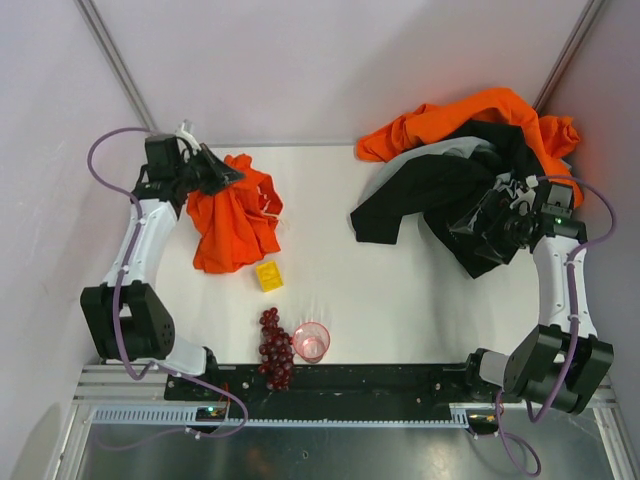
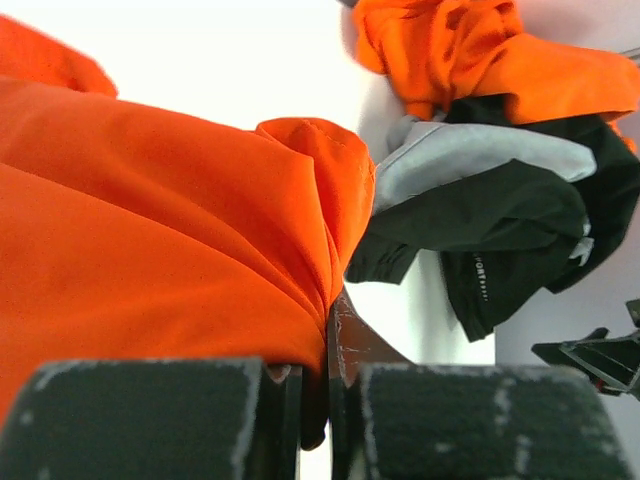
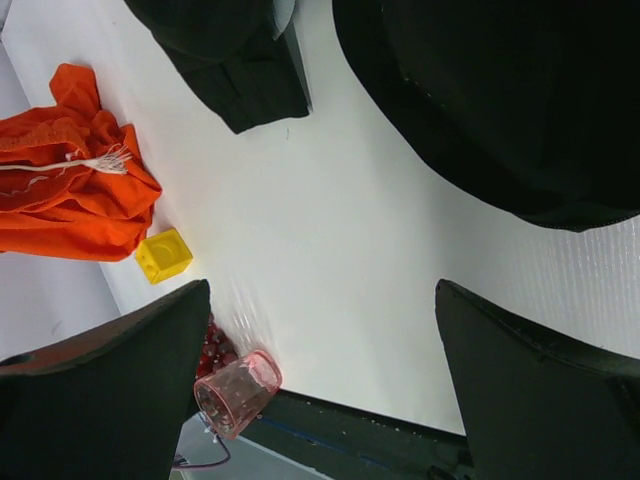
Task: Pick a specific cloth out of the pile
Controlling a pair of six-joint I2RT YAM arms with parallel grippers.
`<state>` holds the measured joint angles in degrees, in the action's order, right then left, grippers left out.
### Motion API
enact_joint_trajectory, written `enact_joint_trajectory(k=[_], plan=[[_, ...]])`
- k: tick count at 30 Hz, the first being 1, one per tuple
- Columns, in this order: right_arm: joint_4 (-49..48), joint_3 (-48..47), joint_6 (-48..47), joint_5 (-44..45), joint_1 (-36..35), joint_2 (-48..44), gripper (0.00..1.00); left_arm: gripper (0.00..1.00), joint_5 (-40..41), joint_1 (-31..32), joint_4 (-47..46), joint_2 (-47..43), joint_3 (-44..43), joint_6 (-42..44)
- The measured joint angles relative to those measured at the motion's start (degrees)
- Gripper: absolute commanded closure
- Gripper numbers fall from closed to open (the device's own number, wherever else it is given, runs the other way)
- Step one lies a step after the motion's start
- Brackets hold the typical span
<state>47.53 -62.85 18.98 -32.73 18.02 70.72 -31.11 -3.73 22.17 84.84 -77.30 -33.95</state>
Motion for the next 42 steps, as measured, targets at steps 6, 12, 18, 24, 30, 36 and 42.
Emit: enact_joint_trajectory(k=[6,12,18,24,30,36,42], plan=[[-0.5,0.7,0.0,0.7,-1.0,0.0,0.01,0.99,1.7,-1.0,-0.3,0.1,5.0,0.6],[-0.9,2.0,0.2,1.1,-1.8,0.0,0.01,0.99,2.8,-1.7,-1.1,1.9,9.0,0.5],[-1.2,2.4,0.4,1.4,-2.2,0.0,0.01,0.99,4.3,-2.2,-1.6,5.3,12.6,-0.5],[-1.5,3.1,0.4,1.8,-2.4,0.0,0.01,0.99,5.7,-2.2,-2.8,8.8,15.5,-2.1],[-1.7,3.3,0.4,1.9,-2.6,0.0,0.01,0.99,6.5,-2.3,-4.8,12.3,17.9,-4.0],[-1.8,4.1,0.4,2.1,-2.6,0.0,0.01,0.99,6.8,-2.3,-7.2,15.7,18.8,-5.7],[-2.1,4.3,0.4,2.2,-2.7,-0.1,0.01,0.99,6.7,-2.5,-9.4,17.3,19.5,-6.6]])
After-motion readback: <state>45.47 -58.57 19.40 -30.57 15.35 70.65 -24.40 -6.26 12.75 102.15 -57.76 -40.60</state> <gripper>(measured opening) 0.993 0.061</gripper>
